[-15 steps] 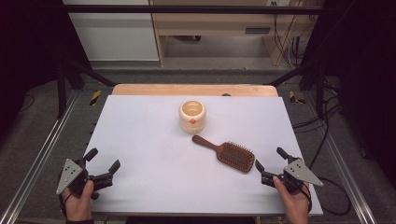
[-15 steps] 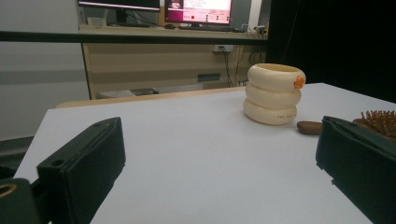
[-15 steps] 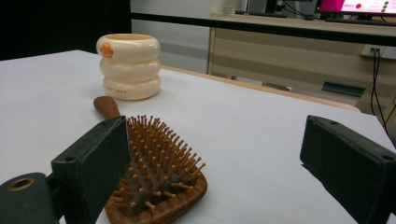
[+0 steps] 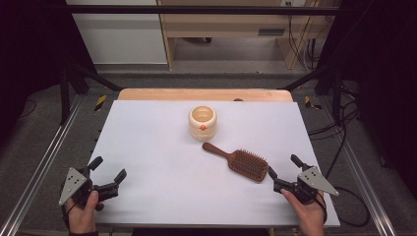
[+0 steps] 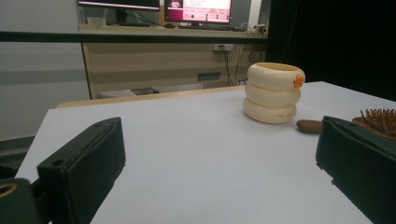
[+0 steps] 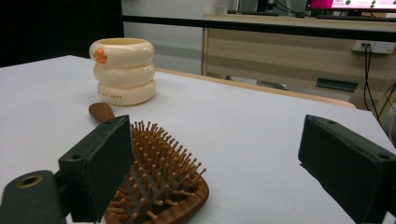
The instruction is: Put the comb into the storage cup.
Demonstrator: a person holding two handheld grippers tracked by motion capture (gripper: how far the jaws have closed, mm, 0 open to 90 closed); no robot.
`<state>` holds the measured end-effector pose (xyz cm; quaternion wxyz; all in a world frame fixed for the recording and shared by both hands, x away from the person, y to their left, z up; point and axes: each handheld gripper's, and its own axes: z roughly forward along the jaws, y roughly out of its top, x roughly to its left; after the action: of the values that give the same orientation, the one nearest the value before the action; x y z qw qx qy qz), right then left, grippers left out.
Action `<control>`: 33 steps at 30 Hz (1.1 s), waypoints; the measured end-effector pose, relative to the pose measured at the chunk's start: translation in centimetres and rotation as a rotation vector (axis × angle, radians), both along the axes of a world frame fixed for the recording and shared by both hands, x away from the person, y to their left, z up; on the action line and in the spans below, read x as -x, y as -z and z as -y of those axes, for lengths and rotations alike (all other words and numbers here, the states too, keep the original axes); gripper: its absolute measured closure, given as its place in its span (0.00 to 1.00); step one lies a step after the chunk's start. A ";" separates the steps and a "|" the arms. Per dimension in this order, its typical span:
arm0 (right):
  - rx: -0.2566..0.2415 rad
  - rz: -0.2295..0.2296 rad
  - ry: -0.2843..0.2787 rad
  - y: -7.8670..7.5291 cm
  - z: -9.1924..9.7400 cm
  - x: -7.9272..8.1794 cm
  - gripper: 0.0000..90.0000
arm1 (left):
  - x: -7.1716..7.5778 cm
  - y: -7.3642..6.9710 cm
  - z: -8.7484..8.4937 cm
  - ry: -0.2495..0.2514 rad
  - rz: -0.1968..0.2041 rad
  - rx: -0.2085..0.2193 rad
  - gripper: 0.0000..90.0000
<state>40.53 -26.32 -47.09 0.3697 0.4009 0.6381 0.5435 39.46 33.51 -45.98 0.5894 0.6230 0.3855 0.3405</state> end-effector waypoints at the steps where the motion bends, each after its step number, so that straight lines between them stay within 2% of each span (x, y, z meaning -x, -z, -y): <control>1: 0.004 0.000 0.004 0.0 -0.1 0.0 0.14 | 0.0 0.0 0.0 0.001 -0.001 0.000 0.02; 5: 0.002 -0.005 0.008 -0.1 -0.1 0.1 0.18 | 0.0 0.0 0.0 0.002 -0.002 0.000 0.02; 6: 0.001 -0.005 0.010 -0.1 0.0 0.1 0.22 | 0.0 0.0 0.0 0.002 -0.002 0.000 0.02; 10: 0.001 -0.012 0.014 -0.2 -0.1 0.2 0.25 | 0.0 0.0 0.1 0.002 -0.003 -0.001 0.02; 16: 0.005 -0.029 -0.004 -0.6 -0.5 0.3 0.42 | 0.0 0.0 0.1 0.002 -0.004 -0.005 0.02; 17: 0.031 -0.047 -0.024 -0.9 -0.8 0.5 0.52 | 0.0 0.0 0.1 0.002 -0.005 -0.005 0.02; 18: 0.042 -0.059 -0.036 -1.0 -1.0 0.5 0.56 | 0.0 0.0 0.1 0.001 -0.006 -0.001 0.02; 19: 0.042 -0.059 -0.036 -1.0 -1.0 0.5 0.56 | 0.0 0.0 0.1 0.001 -0.006 -0.001 0.02; 20: 0.050 -0.085 -0.057 -1.1 -1.1 0.5 0.58 | 0.0 0.0 0.1 0.001 -0.007 -0.001 0.02; 21: 0.077 -0.133 -0.108 -1.2 -1.6 0.5 0.65 | 0.0 0.0 0.1 0.000 -0.006 -0.002 0.02; 24: 0.105 -0.152 -0.132 -1.3 -2.1 0.6 0.70 | 0.0 0.0 0.1 0.000 -0.006 -0.003 0.02; 27: 0.139 -0.171 -0.163 -1.3 -2.8 0.8 0.79 | 0.0 0.0 0.1 -0.003 -0.004 -0.005 0.02; 28: 0.167 -0.190 -0.176 -1.4 -3.2 1.0 0.83 | 0.0 0.0 0.1 -0.003 -0.004 -0.005 0.02; 33: 0.204 -0.215 -0.194 -1.3 -3.9 1.2 0.87 | 0.1 0.0 0.0 -0.012 -0.002 -0.007 0.02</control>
<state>39.33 -22.41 -45.82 0.2836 0.3537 0.7615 0.4632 39.36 33.46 -45.96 0.5848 0.6230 0.3885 0.3448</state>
